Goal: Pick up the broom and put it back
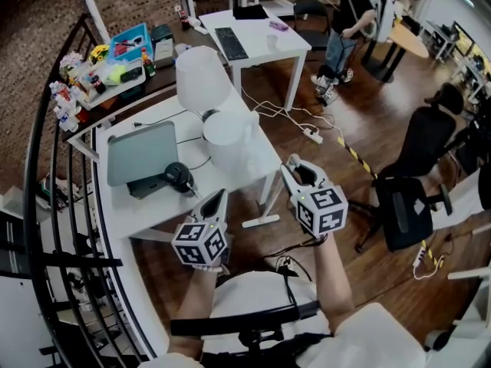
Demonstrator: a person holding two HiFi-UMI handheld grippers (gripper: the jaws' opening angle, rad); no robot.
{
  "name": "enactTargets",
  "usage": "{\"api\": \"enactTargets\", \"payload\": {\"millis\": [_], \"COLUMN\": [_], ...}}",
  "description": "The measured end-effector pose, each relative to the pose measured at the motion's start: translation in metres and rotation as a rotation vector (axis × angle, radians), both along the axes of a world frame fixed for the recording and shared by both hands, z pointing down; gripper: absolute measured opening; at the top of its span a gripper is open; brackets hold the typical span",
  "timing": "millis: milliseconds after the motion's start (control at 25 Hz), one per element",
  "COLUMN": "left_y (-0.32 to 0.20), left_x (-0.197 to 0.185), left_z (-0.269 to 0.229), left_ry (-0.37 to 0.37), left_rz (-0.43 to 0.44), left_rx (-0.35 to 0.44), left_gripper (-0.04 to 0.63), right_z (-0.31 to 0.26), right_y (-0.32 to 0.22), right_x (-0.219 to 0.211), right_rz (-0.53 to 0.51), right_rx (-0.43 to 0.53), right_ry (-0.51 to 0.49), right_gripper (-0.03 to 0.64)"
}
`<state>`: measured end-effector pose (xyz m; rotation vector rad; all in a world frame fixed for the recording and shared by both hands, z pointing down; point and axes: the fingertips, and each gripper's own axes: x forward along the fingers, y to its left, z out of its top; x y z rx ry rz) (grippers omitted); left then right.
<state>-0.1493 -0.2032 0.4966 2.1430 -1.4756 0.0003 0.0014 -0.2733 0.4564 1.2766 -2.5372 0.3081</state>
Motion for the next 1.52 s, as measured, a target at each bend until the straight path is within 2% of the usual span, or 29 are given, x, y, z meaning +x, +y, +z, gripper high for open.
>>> {"api": "enactTargets", "payload": {"millis": [400, 880, 1240, 1520], "left_y": [-0.013, -0.037, -0.037, -0.03], "left_x": [0.006, 0.009, 0.005, -0.008], "left_z": [0.0, 0.023, 0.039, 0.057], "left_ry": [-0.034, -0.051, -0.047, -0.048], "left_rz": [0.015, 0.012, -0.004, -0.033], "left_rx": [-0.015, -0.076, -0.117, -0.159], "left_gripper": [-0.011, -0.011, -0.011, -0.011], "right_z": [0.008, 0.042, 0.105, 0.173], "right_y": [0.0, -0.017, -0.034, -0.043], "right_x": [-0.003, -0.002, -0.011, -0.03], "right_rz": [-0.015, -0.028, -0.075, -0.147], "right_rx": [-0.018, -0.077, -0.18, -0.294], "right_ry": [-0.004, 0.02, 0.083, 0.172], "right_gripper": [0.127, 0.127, 0.127, 0.127]}}
